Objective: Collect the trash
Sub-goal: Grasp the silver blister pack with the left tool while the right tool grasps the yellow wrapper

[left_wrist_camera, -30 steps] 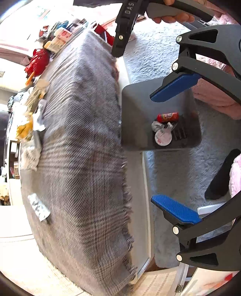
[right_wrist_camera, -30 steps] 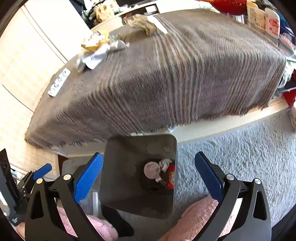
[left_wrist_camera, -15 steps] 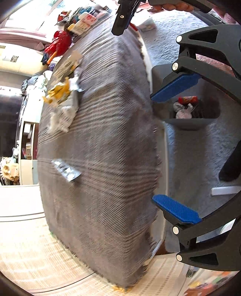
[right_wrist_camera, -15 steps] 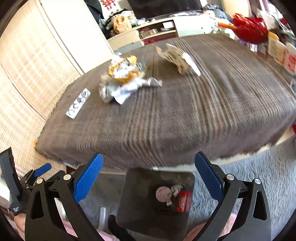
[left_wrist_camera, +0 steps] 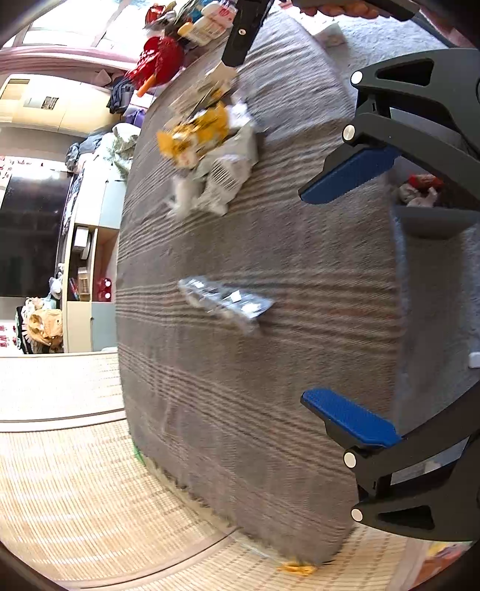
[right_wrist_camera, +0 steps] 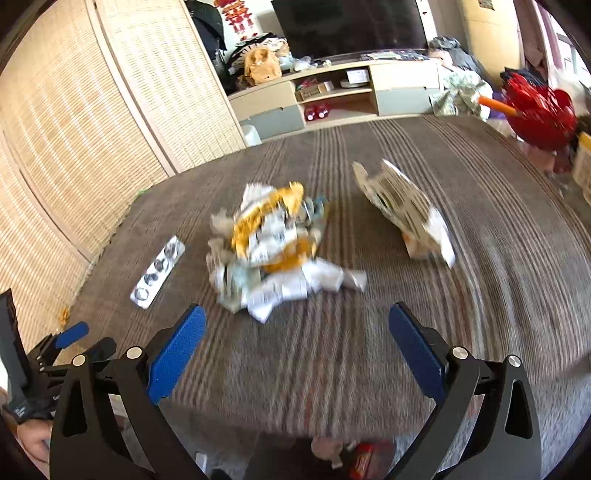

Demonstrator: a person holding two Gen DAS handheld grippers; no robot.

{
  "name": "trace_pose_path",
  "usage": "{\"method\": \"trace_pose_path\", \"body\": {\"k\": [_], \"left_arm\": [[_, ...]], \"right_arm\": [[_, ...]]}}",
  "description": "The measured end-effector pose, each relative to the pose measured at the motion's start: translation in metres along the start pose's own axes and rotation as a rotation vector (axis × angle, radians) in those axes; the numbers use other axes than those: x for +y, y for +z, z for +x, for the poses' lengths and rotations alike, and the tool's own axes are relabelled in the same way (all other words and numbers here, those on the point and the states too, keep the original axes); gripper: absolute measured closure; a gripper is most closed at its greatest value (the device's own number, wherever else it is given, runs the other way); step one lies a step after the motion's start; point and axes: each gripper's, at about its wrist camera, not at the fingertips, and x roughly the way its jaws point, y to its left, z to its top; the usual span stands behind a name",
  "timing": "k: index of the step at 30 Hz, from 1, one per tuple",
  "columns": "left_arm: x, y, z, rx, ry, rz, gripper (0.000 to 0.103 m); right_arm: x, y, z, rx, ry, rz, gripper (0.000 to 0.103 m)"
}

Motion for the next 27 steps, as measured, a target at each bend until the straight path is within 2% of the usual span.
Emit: {"method": "trace_pose_path", "body": {"k": [7,11,18,20,22,25,27], "left_arm": [[0.001,0.027,0.040,0.014,0.024,0.040,0.008],[0.008,0.036,0.058,0.029,0.016,0.025,0.009],[0.015,0.048,0.081,0.048,-0.012,0.017,0.030],[0.014,0.049,0.087,0.061,-0.029,0.010,0.041],[0.014,0.047,0.094,0.082,-0.048,0.009,0.056],[0.011,0.043,0.096,0.079,-0.032,0.040,0.061],[0.008,0.040,0.095,0.074,-0.024,0.065,0.065]], "right_arm": [[0.011,0.031,0.030,0.000,0.008,-0.002,0.003],[0.026,0.040,0.044,-0.006,0.016,-0.038,0.003],[0.038,0.044,0.072,0.031,-0.019,-0.077,0.005],[0.040,0.044,0.078,0.040,-0.021,-0.081,0.014],[0.040,0.043,0.082,0.052,-0.025,-0.088,0.023],[0.037,0.041,0.086,0.061,-0.041,-0.090,0.033],[0.033,0.039,0.087,0.067,-0.034,-0.078,0.036]]}}
